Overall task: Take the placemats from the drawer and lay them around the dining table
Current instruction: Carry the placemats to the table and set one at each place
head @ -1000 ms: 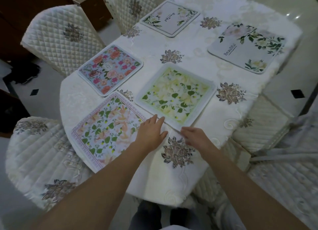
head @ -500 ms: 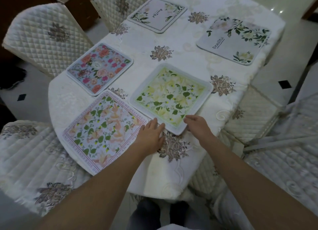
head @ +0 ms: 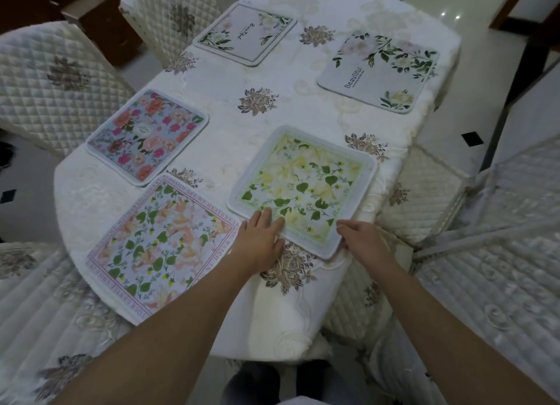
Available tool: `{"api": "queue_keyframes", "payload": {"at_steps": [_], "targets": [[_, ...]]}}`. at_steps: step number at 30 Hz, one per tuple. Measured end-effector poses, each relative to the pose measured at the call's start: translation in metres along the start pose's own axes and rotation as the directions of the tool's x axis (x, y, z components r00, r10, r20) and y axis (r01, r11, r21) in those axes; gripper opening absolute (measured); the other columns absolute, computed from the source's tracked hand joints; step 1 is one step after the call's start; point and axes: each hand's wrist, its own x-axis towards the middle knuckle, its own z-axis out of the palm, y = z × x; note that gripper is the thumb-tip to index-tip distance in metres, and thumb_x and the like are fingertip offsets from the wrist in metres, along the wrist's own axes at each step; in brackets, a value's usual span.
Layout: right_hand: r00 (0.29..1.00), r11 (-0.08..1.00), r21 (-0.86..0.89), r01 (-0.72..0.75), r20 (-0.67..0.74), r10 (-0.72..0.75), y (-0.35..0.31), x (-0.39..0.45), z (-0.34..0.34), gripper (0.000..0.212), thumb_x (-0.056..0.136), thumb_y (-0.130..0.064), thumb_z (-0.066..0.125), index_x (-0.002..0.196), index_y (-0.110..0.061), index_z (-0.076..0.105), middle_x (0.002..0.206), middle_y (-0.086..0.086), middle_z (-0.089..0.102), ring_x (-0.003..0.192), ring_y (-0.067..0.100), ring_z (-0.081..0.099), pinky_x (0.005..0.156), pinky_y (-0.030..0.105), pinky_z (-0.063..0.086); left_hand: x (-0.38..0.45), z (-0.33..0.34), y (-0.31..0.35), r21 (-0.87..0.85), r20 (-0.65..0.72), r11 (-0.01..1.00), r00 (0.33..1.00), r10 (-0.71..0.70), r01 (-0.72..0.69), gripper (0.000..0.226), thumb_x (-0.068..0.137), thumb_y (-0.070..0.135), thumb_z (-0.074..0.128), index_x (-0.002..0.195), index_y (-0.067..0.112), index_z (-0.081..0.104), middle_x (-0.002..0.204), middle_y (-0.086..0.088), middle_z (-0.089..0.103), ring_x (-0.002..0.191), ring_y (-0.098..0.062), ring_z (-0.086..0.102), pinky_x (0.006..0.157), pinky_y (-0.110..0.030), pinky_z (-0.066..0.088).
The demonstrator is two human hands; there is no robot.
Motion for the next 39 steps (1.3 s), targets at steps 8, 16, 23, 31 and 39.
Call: {"api": "queue_keyframes", "payload": {"at_steps": [8, 16, 23, 31, 39], "targets": [[0.976, 0.871, -0.476, 0.121, -0.101, -0.191, 0.001, 0.016, 0.011, 0.048, 0.092, -0.027, 0.056, 0.139, -0.017, 0.048, 0.151, 0.013, 0.027, 0.135, 0.030, 0.032, 0.107, 0.040, 0.034, 0.018, -0.009, -0.010, 0.018, -0.034, 1.000, 0.999, -0.018, 0.018, 0.055, 0.103, 0.043, 0.031, 0.154, 0.025, 0.021, 0.164, -0.011, 0.008, 0.150, -0.032, 0.006, 0.120, -0.053, 0.014], [0.956, 0.738, -0.641, 0.213, -0.019, -0.293, -0.030, 0.058, 0.008, 0.061, 0.094, -0.027, 0.052, 0.150, -0.016, 0.032, 0.161, 0.012, 0.011, 0.147, 0.030, 0.011, 0.117, 0.045, 0.017, 0.050, -0.026, -0.023, 0.012, -0.049, 1.000, 0.999, -0.012, 0.012, 0.052, 0.103, 0.042, 0.029, 0.151, 0.023, 0.025, 0.162, -0.014, 0.010, 0.149, -0.033, 0.009, 0.120, -0.052, 0.014], [0.939, 0.669, -0.693, 0.268, 0.034, -0.342, -0.068, 0.110, 0.012, 0.065, 0.093, -0.027, 0.050, 0.152, -0.016, 0.026, 0.162, 0.010, 0.012, 0.148, 0.029, 0.011, 0.120, 0.044, 0.015, 0.110, -0.045, -0.014, 0.014, -0.086, 1.000, 0.996, 0.016, -0.015, 0.051, 0.103, 0.040, 0.029, 0.150, 0.021, 0.028, 0.162, -0.014, 0.014, 0.149, -0.033, 0.011, 0.119, -0.051, 0.016], [0.899, 0.579, -0.737, 0.348, 0.088, -0.429, -0.095, 0.158, 0.023, 0.060, 0.096, -0.026, 0.044, 0.152, -0.016, 0.026, 0.162, 0.010, 0.014, 0.149, 0.029, 0.011, 0.121, 0.043, 0.013, 0.187, -0.075, 0.030, 0.056, -0.184, 0.990, 0.974, 0.135, -0.127, 0.054, 0.103, 0.036, 0.033, 0.153, 0.017, 0.025, 0.163, -0.010, 0.013, 0.150, -0.029, 0.012, 0.121, -0.046, 0.017], [0.896, 0.512, -0.772, 0.377, 0.164, -0.413, -0.090, 0.172, 0.014, 0.059, 0.099, -0.029, 0.039, 0.154, -0.019, 0.020, 0.162, 0.005, 0.015, 0.149, 0.026, 0.011, 0.121, 0.042, 0.014, 0.208, -0.071, 0.031, 0.163, -0.074, 0.970, 0.978, 0.193, -0.179, 0.057, 0.103, 0.038, 0.033, 0.154, 0.016, 0.020, 0.163, -0.009, 0.013, 0.150, -0.029, 0.011, 0.119, -0.048, 0.020]]}}
